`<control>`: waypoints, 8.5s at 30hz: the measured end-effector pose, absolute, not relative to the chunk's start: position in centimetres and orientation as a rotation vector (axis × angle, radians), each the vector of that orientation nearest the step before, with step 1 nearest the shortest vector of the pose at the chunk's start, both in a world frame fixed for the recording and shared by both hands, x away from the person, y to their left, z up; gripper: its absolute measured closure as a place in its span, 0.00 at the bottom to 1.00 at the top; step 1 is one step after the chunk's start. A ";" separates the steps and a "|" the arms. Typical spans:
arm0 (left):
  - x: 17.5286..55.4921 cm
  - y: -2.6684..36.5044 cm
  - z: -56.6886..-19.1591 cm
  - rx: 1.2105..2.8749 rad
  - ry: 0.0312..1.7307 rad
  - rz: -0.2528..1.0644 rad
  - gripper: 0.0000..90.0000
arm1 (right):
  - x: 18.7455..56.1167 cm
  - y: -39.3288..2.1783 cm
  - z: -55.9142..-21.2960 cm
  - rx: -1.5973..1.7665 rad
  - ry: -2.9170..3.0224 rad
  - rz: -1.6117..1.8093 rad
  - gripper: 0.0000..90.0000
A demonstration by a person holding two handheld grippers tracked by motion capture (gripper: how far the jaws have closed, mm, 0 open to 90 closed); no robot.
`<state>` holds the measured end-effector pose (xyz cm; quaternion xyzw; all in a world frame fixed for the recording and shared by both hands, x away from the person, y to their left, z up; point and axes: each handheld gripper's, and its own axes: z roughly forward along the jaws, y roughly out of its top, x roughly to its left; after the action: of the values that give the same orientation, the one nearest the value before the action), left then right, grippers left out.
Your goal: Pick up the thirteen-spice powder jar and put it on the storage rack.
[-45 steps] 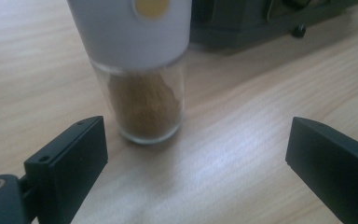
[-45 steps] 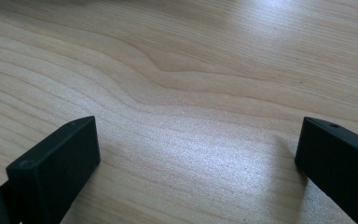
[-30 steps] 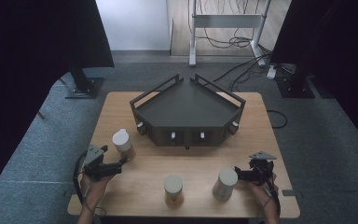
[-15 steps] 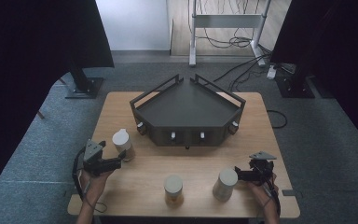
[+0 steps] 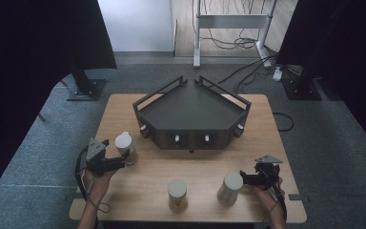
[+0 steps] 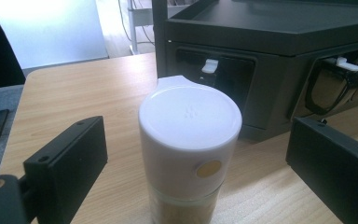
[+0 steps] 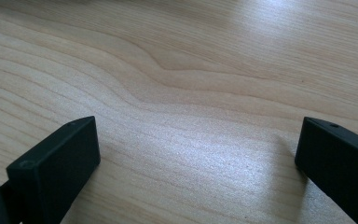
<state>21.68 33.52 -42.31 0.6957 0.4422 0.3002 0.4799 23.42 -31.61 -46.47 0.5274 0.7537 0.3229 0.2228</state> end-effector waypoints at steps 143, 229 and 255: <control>30.4 26.9 -29.4 1.800 0.949 0.696 0.34 | 23.4 -31.6 -46.5 1.458 2.083 0.894 0.00; 37.5 21.4 -30.3 1.890 0.963 0.757 0.33 | 23.4 -31.6 -46.5 1.454 2.085 0.894 0.00; 37.6 21.8 -30.3 1.882 1.000 0.781 0.22 | 23.4 -31.6 -46.5 1.454 2.085 0.893 0.00</control>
<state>37.64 21.76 -30.32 0.7516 0.3992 0.3121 0.4223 23.36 -31.64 -46.46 0.5263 0.7545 0.3233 0.2219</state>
